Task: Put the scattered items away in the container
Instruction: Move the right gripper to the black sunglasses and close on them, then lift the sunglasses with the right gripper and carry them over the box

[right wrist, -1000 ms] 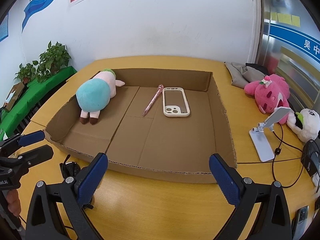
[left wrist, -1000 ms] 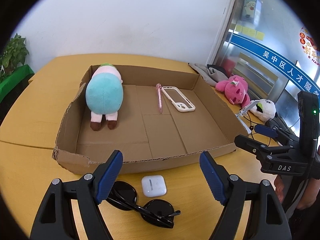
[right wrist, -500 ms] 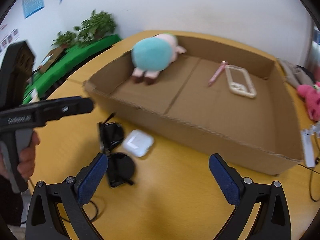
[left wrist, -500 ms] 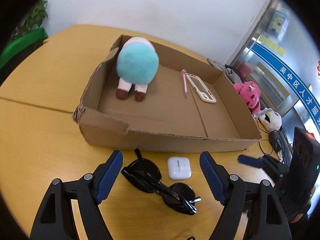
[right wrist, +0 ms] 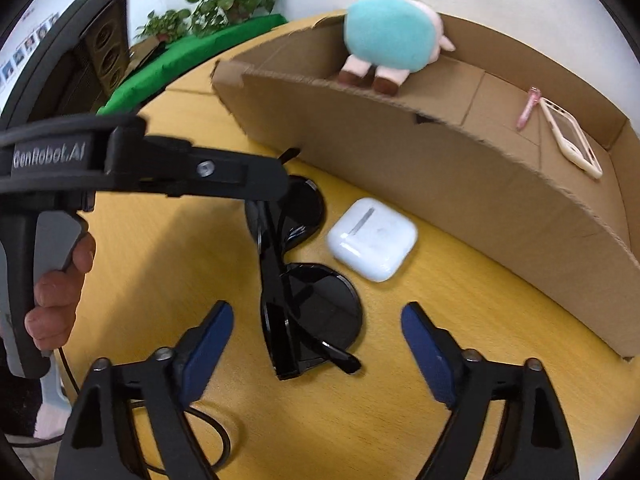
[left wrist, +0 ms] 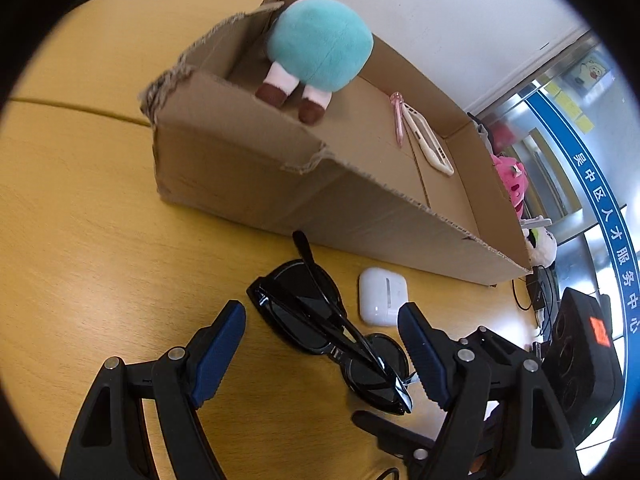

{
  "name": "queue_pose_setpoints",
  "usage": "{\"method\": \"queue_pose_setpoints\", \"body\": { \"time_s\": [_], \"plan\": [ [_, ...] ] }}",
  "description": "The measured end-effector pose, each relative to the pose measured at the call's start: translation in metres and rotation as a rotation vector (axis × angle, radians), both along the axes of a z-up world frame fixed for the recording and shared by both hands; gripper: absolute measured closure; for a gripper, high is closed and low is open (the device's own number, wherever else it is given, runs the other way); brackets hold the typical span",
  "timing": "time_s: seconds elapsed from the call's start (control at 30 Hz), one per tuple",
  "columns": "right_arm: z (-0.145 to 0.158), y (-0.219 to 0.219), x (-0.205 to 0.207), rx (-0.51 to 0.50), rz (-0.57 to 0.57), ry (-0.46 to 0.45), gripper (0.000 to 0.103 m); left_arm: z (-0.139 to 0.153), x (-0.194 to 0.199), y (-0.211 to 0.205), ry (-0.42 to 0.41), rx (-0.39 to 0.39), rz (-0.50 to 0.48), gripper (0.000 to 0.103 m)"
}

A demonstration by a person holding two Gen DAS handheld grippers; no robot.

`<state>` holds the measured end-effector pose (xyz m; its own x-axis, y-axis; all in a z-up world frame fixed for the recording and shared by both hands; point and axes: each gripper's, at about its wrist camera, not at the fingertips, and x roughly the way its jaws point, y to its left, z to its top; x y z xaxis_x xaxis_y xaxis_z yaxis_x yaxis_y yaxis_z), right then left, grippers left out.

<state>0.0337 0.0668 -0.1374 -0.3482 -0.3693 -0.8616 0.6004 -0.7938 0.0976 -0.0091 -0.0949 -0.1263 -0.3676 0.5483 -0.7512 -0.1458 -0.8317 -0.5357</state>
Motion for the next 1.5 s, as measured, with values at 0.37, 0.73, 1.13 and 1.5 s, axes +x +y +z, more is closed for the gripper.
{"method": "queue_pose_setpoints", "body": {
  "time_s": [0.37,0.73,1.13,1.5],
  "plan": [
    [0.001,-0.008,0.014,0.055,0.020,0.075,0.043,-0.003,-0.003,-0.004,-0.015,-0.023,0.012,0.055],
    [0.007,0.003,0.032,0.020,-0.002,0.103,0.043,0.013,0.007,-0.004,0.000,0.015,0.010,0.068],
    [0.073,0.017,0.060,-0.068,-0.043,0.347,0.043,0.101,0.025,0.013,0.186,0.020,0.011,0.068],
    [0.132,0.047,0.033,-0.133,-0.168,0.479,0.043,0.179,-0.010,0.063,0.341,-0.002,-0.093,0.070]
  ]
}}
